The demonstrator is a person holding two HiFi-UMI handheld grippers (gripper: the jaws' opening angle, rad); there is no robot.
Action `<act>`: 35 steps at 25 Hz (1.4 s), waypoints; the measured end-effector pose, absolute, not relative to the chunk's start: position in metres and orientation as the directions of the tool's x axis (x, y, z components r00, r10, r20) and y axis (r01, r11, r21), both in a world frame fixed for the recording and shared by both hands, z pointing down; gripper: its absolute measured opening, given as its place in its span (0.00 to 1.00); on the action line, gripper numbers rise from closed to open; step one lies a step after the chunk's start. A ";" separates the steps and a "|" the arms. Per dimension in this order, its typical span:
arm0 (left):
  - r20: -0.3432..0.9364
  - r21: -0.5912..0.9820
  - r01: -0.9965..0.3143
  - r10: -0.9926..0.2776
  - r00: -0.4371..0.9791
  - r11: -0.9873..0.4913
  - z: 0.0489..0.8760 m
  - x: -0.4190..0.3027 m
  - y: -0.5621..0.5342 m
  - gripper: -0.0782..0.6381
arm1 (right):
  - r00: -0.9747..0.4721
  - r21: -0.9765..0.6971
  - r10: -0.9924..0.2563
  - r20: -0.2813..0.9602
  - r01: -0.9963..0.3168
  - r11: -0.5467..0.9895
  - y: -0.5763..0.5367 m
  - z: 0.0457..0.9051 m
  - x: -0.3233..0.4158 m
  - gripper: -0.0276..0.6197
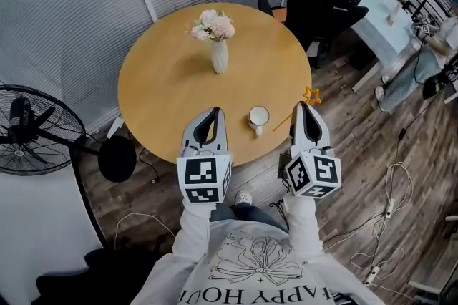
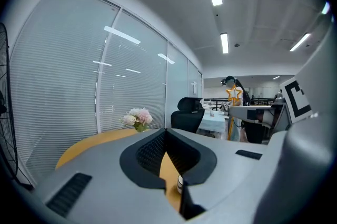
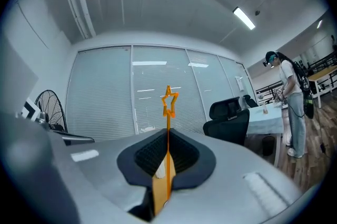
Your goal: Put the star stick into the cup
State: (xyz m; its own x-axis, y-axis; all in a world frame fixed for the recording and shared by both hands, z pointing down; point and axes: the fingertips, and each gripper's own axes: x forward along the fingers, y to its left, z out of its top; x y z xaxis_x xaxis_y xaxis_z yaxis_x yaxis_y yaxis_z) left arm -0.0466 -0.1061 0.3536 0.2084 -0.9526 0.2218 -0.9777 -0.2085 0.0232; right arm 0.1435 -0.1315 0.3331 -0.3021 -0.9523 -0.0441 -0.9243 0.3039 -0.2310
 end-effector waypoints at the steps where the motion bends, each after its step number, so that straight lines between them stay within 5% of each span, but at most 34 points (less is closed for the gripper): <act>1: 0.225 0.023 -0.978 -0.952 0.206 -0.206 0.355 -0.044 -0.110 0.12 | -0.307 -0.234 -0.951 -0.042 -0.922 0.307 -0.137 0.335 0.145 0.07; 35: 0.429 0.100 -0.939 -0.837 0.339 -0.329 0.464 -0.041 -0.237 0.12 | -0.301 -0.305 -0.941 0.156 -0.921 0.243 -0.254 0.440 0.117 0.07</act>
State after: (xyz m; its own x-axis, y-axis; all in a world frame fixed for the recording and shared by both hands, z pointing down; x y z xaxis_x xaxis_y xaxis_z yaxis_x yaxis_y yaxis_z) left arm -0.0414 -0.2372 0.4639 0.3388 -0.8372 0.4292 -0.9391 -0.3286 0.1005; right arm 0.1173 -0.2536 0.4404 -0.3006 -0.9408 0.1564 -0.9206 0.2434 -0.3054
